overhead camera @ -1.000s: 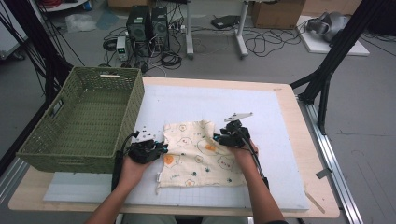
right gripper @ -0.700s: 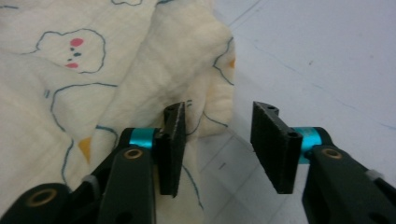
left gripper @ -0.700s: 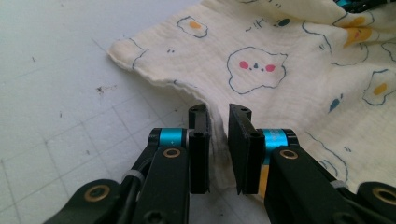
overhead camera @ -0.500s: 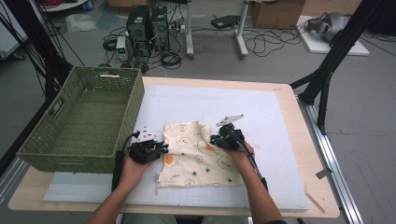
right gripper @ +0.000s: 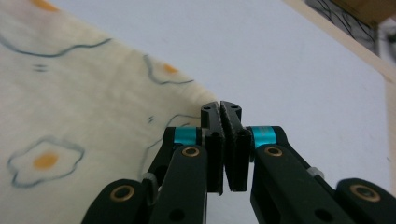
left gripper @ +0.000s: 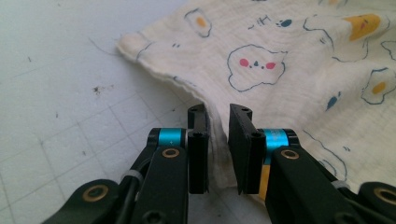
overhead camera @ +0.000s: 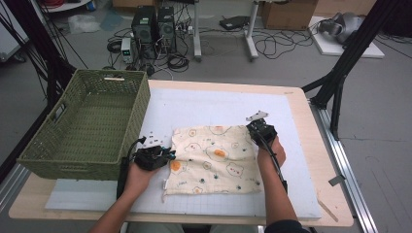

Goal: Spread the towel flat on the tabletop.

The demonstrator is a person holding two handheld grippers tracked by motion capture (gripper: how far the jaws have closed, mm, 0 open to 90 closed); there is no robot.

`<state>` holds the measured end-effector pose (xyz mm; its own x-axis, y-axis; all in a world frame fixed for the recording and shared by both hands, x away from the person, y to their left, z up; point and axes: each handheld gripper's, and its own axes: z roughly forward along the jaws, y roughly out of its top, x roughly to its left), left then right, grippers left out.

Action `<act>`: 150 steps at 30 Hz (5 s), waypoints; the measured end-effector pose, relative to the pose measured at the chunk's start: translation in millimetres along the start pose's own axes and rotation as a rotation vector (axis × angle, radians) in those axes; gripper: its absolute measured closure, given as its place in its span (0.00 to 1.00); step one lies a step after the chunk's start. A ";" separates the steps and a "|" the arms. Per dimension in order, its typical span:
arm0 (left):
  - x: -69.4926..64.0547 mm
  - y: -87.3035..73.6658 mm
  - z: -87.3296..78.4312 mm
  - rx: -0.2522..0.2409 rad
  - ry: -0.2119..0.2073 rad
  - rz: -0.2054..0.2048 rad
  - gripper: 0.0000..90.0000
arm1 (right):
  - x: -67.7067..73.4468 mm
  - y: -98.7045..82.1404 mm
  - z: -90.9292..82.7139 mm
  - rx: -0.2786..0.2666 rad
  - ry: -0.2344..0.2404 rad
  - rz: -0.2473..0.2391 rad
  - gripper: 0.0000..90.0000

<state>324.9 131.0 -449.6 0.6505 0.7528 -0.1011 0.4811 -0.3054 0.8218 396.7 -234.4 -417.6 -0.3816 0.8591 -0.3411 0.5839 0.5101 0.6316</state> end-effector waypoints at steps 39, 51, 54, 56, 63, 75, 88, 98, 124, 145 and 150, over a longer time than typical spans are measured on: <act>39.5 33.6 46.4 0.001 0.177 -0.205 0.46 | -12.8 -59.9 -44.0 -0.266 0.407 0.116 0.52; 36.9 54.1 68.6 0.097 0.242 -0.085 0.45 | -11.6 -59.3 -42.7 -0.261 0.402 0.122 0.48; 36.7 54.2 68.1 0.095 0.239 -0.066 0.48 | -12.1 -59.9 -42.6 -0.258 0.404 0.128 0.48; 35.2 54.2 67.5 0.090 0.206 -0.021 0.61 | -11.5 -59.6 -42.1 -0.257 0.406 0.123 0.48; 38.3 60.2 74.6 0.085 0.252 0.018 0.94 | -9.0 -58.5 -39.1 -0.249 0.415 0.107 0.49; 70.9 75.4 83.3 0.036 0.314 -0.128 0.69 | -10.0 -58.4 -32.5 -0.236 0.399 0.143 0.49; 46.3 85.6 67.4 0.047 0.222 -0.093 0.54 | -14.0 -12.1 19.8 -0.145 0.357 0.211 0.56; 48.1 64.8 59.9 0.043 0.227 -0.128 0.56 | -2.0 6.4 41.6 -0.080 0.272 0.086 0.98; 41.3 49.8 62.5 0.054 0.256 -0.136 0.74 | -11.7 -54.6 -29.3 -0.127 0.306 0.124 0.61; 7.2 10.5 8.6 0.051 0.101 -0.076 0.72 | 14.1 -93.7 -66.3 -0.018 0.373 0.100 0.98; -1.6 0.6 1.5 0.045 0.074 -0.080 0.74 | 7.7 -98.8 -67.5 -0.020 0.358 0.131 0.89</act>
<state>325.0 128.8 -449.7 0.5644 0.8164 -0.1222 0.5565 -0.2670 0.7868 287.7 -281.0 -435.6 -0.5329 0.8462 0.0062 0.6317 0.3929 0.6683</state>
